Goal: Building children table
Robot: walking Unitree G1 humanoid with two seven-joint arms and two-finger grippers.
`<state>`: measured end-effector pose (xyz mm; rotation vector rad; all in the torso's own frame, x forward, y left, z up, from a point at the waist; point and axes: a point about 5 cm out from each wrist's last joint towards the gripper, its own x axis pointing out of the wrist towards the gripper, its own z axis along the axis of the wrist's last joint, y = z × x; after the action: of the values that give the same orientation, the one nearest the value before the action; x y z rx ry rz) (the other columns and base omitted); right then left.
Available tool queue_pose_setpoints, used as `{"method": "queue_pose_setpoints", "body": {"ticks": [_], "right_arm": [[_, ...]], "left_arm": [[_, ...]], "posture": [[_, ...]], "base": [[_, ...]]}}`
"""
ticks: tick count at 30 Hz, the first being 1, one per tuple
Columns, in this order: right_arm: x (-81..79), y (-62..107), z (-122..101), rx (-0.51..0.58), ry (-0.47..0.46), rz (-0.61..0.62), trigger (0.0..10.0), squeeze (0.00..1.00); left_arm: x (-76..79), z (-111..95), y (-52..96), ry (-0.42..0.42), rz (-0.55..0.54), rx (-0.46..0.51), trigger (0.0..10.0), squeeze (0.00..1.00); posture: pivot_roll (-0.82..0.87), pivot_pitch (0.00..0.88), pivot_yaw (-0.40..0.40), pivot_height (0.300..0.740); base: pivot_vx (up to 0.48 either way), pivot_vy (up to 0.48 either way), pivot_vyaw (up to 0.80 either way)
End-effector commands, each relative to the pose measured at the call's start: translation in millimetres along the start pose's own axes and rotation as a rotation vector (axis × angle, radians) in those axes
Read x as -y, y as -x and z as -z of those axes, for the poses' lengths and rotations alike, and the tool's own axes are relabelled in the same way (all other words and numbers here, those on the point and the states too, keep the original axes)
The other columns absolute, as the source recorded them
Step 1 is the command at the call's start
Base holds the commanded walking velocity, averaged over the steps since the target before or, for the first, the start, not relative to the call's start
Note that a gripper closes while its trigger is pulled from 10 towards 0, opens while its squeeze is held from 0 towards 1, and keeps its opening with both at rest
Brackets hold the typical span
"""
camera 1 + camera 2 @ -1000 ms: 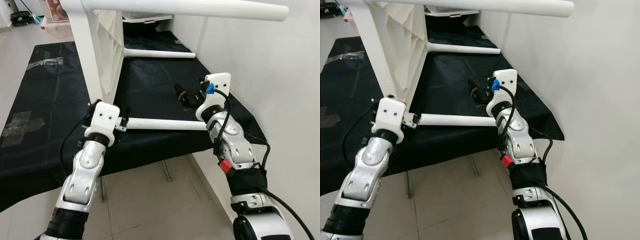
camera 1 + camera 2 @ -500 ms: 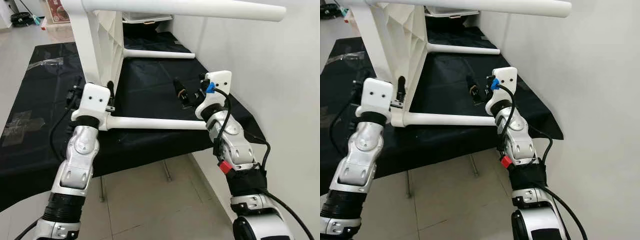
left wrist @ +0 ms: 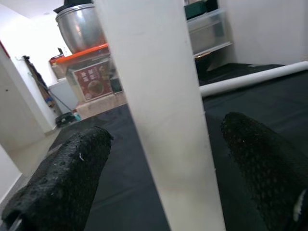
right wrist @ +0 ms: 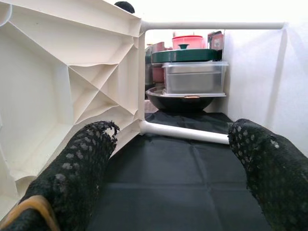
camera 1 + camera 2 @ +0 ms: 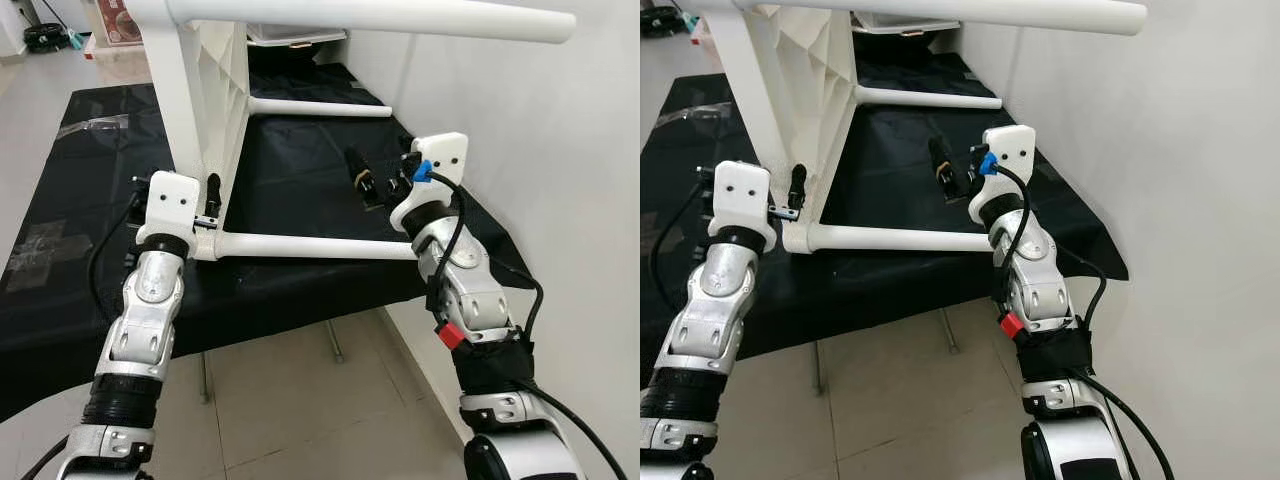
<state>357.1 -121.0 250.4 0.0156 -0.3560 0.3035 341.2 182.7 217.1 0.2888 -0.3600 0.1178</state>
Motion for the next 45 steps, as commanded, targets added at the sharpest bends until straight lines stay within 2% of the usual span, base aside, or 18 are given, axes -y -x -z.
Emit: {"method": "queue_pose_setpoints", "body": {"ticks": [1, 5, 8, 9, 11, 12, 15, 18, 21, 24, 28, 32, 34, 35, 37, 39, 44, 45], "right_arm": [[-6.1, -1.3, -6, 0.032, 0.005, -0.020, 10.0, 0.00], [-7.4, -1.5, -11, 0.057, 0.030, -0.018, 10.0, 0.00], [-4.2, -0.5, -21, 0.123, 0.144, 0.024, 10.0, 0.00], [-4.2, -0.5, -21, 0.123, 0.144, 0.024, 10.0, 0.00], [-0.5, 1.3, -29, 0.159, 0.336, 0.076, 10.0, 0.00], [-0.5, 1.3, -29, 0.159, 0.336, 0.076, 10.0, 0.00], [1.1, 4.5, -30, 0.175, 0.443, 0.107, 10.0, 0.00], [3.8, 11.6, -32, 0.211, 0.593, 0.160, 10.0, 0.00], [4.9, 14.0, -33, 0.225, 0.643, 0.179, 10.0, 0.00], [7.1, 23.1, -40, 0.290, 0.773, 0.241, 10.0, 0.00], [7.9, 28.7, -43, 0.326, 0.826, 0.251, 10.0, 0.00], [11.8, 29.6, -40, 0.316, 0.835, 0.269, 10.0, 0.00], [16.0, 29.2, -37, 0.305, 0.852, 0.281, 10.0, 0.00], [16.0, 29.2, -37, 0.305, 0.852, 0.281, 10.0, 0.00], [18.6, 28.4, -33, 0.293, 0.860, 0.289, 10.0, 0.00], [18.7, 28.7, -31, 0.293, 0.871, 0.293, 10.0, 0.00], [18.8, 28.9, -31, 0.300, 0.879, 0.300, 10.0, 0.00], [19.4, 29.0, -35, 0.320, 0.896, 0.319, 10.0, 0.00]], "left_arm": [[-0.9, 1, -3.2, 0.018, 0.004, -0.001, 10.0, 0.00], [-2.9, 2, -7.8, 0.015, 0.004, 0.000, 10.0, 0.00], [-9.8, 4, -13.6, 0.010, -0.011, -0.002, 10.0, 0.00], [-9.8, 4, -13.6, 0.010, -0.011, -0.002, 10.0, 0.00], [-13.8, 6, -16.4, 0.015, -0.017, -0.005, 10.0, 0.00], [-13.8, 6, -16.4, 0.015, -0.017, -0.005, 10.0, 0.00], [-15.7, 8, -18.4, 0.014, -0.021, -0.005, 10.0, 0.00], [-16.5, 9, -21.6, 0.025, -0.025, -0.007, 10.0, 0.00], [-16.3, 9, -22.5, 0.028, -0.026, -0.007, 10.0, 0.00], [-14.7, 8, -25.5, 0.029, -0.023, 0.000, 10.0, 0.00], [-8.1, 2, -22.7, 0.044, -0.017, 0.027, 10.0, 0.00], [-2.7, 0, -12.1, 0.044, -0.034, 0.041, 10.0, 0.00], [4.7, 3, 7.6, 0.037, -0.033, 0.038, 10.0, 0.00], [4.7, 3, 7.6, 0.037, -0.033, 0.038, 10.0, 0.00], [14.6, 4, 30.9, 0.049, -0.015, 0.023, 10.0, 0.00], [22.3, 3, 45.3, 0.062, 0.003, 0.017, 10.0, 0.00], [31.2, 2, 56.1, 0.088, 0.035, 0.009, 10.0, 0.00], [39.7, 2, 60.4, 0.126, 0.096, 0.002, 10.0, 0.00]], "posture": [[0.04, 0.092, -0.034, 0.740], [0.04, 0.096, -0.032, 0.740], [0.04, 0.097, -0.031, 0.740], [0.04, 0.097, -0.031, 0.740], [0.03, 0.098, -0.028, 0.740], [0.03, 0.098, -0.028, 0.740], [0.03, 0.099, -0.027, 0.740], [0.03, 0.105, -0.025, 0.740], [0.03, 0.105, -0.025, 0.740], [0.02, 0.107, -0.024, 0.740], [0.02, 0.105, -0.022, 0.740], [0.02, 0.103, -0.022, 0.740], [0.03, 0.097, -0.026, 0.740], [0.03, 0.097, -0.026, 0.740], [0.03, 0.096, -0.031, 0.740], [0.04, 0.094, -0.034, 0.740], [0.04, 0.093, -0.036, 0.740], [0.04, 0.089, -0.037, 0.740]], "base": [[0.000, 0.000, 0.00], [0.000, 0.000, 0.00], [0.000, 0.000, 0.00], [0.000, 0.000, 0.00], [0.000, 0.000, 0.00], [0.000, 0.000, 0.00], [0.000, 0.000, 0.00], [0.000, 0.000, 0.00], [0.000, 0.000, 0.00], [0.000, 0.000, 0.00], [0.000, 0.000, 0.00], [0.000, 0.000, 0.00], [0.000, 0.000, 0.00], [0.000, 0.000, 0.00], [0.000, 0.000, 0.00], [0.000, 0.000, 0.00], [0.000, 0.000, 0.00], [0.000, 0.000, 0.00]]}}
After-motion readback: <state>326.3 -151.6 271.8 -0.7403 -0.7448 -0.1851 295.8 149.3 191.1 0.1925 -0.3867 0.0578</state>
